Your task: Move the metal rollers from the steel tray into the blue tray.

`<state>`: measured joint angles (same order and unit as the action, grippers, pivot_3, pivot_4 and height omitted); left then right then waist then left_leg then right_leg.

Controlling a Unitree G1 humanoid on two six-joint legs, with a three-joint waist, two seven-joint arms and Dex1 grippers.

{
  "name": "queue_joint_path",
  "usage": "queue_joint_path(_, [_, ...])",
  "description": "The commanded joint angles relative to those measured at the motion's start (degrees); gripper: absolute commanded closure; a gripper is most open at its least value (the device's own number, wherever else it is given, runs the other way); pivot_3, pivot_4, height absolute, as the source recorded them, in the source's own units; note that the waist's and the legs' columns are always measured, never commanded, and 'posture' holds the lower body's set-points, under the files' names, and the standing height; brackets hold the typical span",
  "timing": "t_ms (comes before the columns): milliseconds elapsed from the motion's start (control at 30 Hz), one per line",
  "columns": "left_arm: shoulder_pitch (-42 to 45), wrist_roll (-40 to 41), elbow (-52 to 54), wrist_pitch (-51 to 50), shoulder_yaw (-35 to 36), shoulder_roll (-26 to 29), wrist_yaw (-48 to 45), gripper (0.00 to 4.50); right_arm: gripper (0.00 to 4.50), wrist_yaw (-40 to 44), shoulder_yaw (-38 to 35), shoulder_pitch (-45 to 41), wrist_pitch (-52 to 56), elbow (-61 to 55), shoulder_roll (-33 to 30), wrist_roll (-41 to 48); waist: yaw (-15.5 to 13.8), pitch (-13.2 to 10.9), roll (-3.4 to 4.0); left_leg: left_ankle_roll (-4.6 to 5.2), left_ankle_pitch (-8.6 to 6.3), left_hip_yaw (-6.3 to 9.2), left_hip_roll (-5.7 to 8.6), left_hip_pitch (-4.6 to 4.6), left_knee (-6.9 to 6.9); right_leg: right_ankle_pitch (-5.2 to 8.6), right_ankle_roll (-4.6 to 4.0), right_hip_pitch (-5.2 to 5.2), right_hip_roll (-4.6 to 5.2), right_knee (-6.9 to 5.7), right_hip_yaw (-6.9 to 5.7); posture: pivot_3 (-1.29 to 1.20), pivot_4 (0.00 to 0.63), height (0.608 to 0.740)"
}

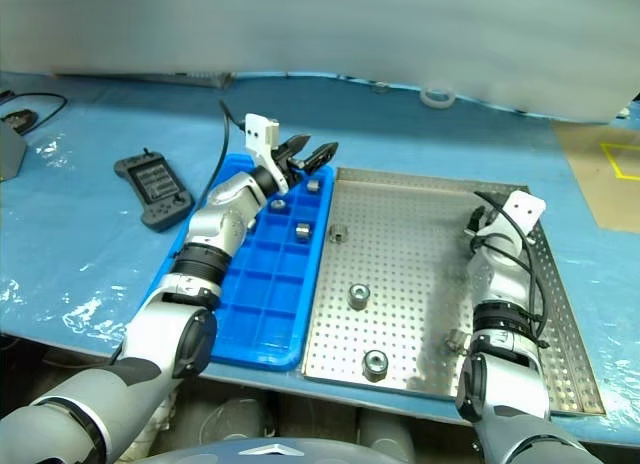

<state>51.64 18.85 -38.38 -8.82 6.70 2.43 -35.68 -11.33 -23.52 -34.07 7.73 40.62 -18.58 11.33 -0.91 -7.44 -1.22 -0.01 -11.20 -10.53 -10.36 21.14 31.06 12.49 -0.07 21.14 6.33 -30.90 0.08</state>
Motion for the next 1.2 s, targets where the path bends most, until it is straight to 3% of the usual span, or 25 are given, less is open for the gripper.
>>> queue_joint_path(33, [1.15, -0.1, 1.47, 0.42, -0.4, -0.2, 0.07, 0.16, 1.51, 0.37, -0.35, -2.77, -3.15, 3.06, -0.95, 0.01, 0.01, 0.0, 0.0, 0.0, 0.0, 0.0, 0.0, 0.0, 0.0, 0.0, 0.0, 0.0, 0.0, 0.0, 0.0, -0.17, 0.15, 0.74])
queue_joint_path(167, [1.31, -0.24, 1.13, 0.36, -0.49, -0.24, 0.35, 0.16, 2.86, 1.16, -0.04, -4.0, -4.73, 5.63, -0.88, 0.07, -0.01, 0.0, 0.0, 0.0, 0.0, -0.02, 0.0, 0.0, 0.0, 0.0, 0.0, 0.0, 0.0, -0.03, 0.01, -0.17, 0.15, 0.74])
queue_joint_path(533, [1.36, -0.18, 1.14, -0.14, -0.49, 0.2, 0.36, 0.16, 2.89, 1.76, -0.31, -0.42, -4.38, 0.83, 1.09, 1.17, -0.03, 0.0, 0.0, 0.03, -0.01, -0.03, -0.03, 0.03, 0.0, 0.0, 0.0, -0.01, 0.0, -0.02, 0.0, -0.18, 0.15, 0.74])
queue_joint_path(733, [1.92, 1.85, 2.56, -1.26, 0.02, 0.4, -2.21, 0.16, 2.89, 13.65, 4.68, 4.03, 3.37, -15.93, 0.67, 4.01, 0.09, -0.02, 0.04, 0.05, -0.02, -0.04, -0.05, 0.05, -0.01, 0.0, 0.0, 0.03, -0.01, 0.0, 0.0, -0.18, 0.15, 0.74])
queue_joint_path(967, [-2.09, 3.85, 9.27, -4.81, -2.19, 5.45, -13.42, 0.16, 2.89, 29.6, 9.88, 17.77, 18.54, -42.05, -8.51, 8.49, -0.52, -0.04, 0.07, 0.09, -0.04, 0.06, -0.14, 0.06, -0.1, 0.01, -0.01, -0.06, 0.0, 0.16, -0.07, -0.18, 0.15, 0.74])
queue_joint_path(1200, [-9.19, 5.56, 19.63, -10.16, -5.65, 11.17, -22.46, 0.16, 2.89, 38.68, 5.14, 31.37, 23.01, -53.02, -16.28, 12.65, -0.64, -0.08, 0.09, 0.23, -0.15, 0.14, -0.15, 0.0, -0.1, 0.09, -0.14, -0.03, 0.04, 0.27, 0.0, -0.18, 0.15, 0.74])
